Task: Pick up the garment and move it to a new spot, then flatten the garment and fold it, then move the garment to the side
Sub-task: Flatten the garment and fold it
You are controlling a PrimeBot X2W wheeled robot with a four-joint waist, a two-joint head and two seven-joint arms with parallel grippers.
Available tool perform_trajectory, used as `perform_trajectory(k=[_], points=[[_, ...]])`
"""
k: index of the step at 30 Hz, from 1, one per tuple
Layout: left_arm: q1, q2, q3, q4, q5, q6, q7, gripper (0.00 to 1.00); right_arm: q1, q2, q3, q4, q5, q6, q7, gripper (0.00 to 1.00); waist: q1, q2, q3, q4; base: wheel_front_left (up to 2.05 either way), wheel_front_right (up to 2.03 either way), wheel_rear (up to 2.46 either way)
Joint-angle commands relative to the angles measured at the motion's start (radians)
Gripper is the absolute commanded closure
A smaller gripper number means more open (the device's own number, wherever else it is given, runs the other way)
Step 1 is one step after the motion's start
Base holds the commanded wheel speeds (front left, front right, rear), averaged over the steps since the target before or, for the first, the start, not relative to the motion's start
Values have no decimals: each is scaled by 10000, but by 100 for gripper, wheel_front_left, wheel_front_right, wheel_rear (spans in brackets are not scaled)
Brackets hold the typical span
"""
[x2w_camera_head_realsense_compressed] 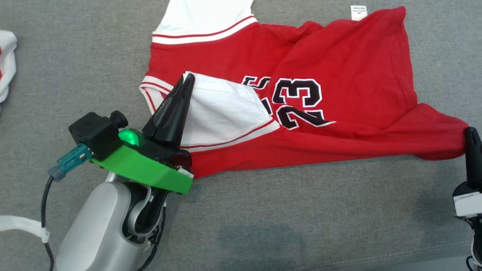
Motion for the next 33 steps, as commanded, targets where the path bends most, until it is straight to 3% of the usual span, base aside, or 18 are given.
perform_trajectory(k=[1, 9, 19, 32, 33], points=[[-161, 8, -20, 113, 33, -27, -59, 100, -186, -26, 20, -46, -39, 4, -60, 100, 0, 0, 226, -329, 0, 0, 0], [-797, 77, -171, 1546, 204, -26, -686, 100, -1135, -212, 756, -748, -342, 4, 488, 100, 0, 0, -59, -422, 0, 0, 0], [-1018, -299, -135, 2589, 150, 115, -1146, 100, -1313, -266, 532, -1697, -900, 4, 2043, 100, 0, 0, -408, 42, 0, 0, 0], [-2385, -866, -909, 4525, -139, -24, -1501, 100, -1925, -2, 302, -975, -1593, 4, 3119, 100, 0, 0, -543, 248, 0, 0, 0], [-2539, -909, -1060, 4578, -223, -27, -1527, 86, -1920, -26, 300, -948, -1637, 4, 3167, 100, 0, 0, -543, 267, 0, 0, 0]])
